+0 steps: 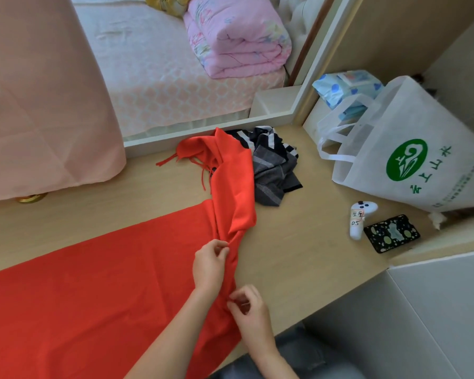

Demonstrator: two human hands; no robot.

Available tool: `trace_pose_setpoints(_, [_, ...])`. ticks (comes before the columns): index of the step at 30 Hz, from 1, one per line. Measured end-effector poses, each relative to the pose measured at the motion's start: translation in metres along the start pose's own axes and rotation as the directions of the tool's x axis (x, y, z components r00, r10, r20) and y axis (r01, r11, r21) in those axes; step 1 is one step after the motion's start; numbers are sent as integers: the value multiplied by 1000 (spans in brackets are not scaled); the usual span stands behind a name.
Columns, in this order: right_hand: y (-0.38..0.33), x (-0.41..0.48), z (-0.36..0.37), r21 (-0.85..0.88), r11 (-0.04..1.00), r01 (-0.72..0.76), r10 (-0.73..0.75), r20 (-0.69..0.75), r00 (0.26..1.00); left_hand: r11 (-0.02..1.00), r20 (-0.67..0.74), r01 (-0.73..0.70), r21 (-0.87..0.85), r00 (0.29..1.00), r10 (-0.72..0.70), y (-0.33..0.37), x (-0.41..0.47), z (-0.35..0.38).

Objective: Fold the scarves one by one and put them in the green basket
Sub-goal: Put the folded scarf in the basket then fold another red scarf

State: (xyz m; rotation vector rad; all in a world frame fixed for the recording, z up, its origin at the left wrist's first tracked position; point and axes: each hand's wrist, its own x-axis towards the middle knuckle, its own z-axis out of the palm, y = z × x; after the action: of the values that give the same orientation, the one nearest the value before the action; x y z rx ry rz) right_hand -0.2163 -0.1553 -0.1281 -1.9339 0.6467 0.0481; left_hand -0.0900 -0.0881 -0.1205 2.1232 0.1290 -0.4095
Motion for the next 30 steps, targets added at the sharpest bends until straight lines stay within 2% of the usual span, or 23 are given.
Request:
trace_pose_setpoints(2, [-1, 9, -9, 266, 950, -162, 175, -24, 984, 987, -61, 70, -144, 995, -79, -8, 8, -5])
trace_pose_setpoints(4, [-3, 24, -19, 517, 798, -309, 365, -6, 931, 950, -53, 136, -282, 986, -157, -17, 11, -13])
trace_pose_setpoints(6, [-9, 46, -29, 611, 698, -374, 440, 46, 897, 897, 24, 197, -396, 979, -204, -22, 9, -22])
trace_pose_setpoints(10, [-35, 105, -31, 694, 614, -376, 409, 128, 904, 824, 140, 279, -492, 960, -242, -27, -9, -39])
trace_pose_setpoints(14, [-68, 155, -8, 608, 694, -386, 331, 207, 921, 821, 135, 288, -493, 958, -254, -39, -26, -53])
trace_pose_setpoints(17, [-76, 170, 27, 448, 792, -416, 331, 258, 908, 809, 119, 304, -504, 952, -283, -52, -34, -61])
trace_pose_setpoints(20, [-73, 169, 64, 314, 880, -356, 331, 134, 934, 787, 120, 328, -522, 942, -313, -62, -37, -68])
trace_pose_setpoints(24, [-87, 156, 73, 422, 866, -269, 330, -76, 941, 750, 132, 358, -557, 929, -345, -68, -39, -76])
trace_pose_setpoints(27, [-100, 143, 53, 435, 897, -75, 222, -298, 928, 759, 119, 370, -536, 923, -366, -74, -34, -79])
trace_pose_setpoints(30, [-105, 118, 19, 350, 930, 113, 64, -455, 888, 819, 112, 324, -473, 944, -309, -70, -27, -79])
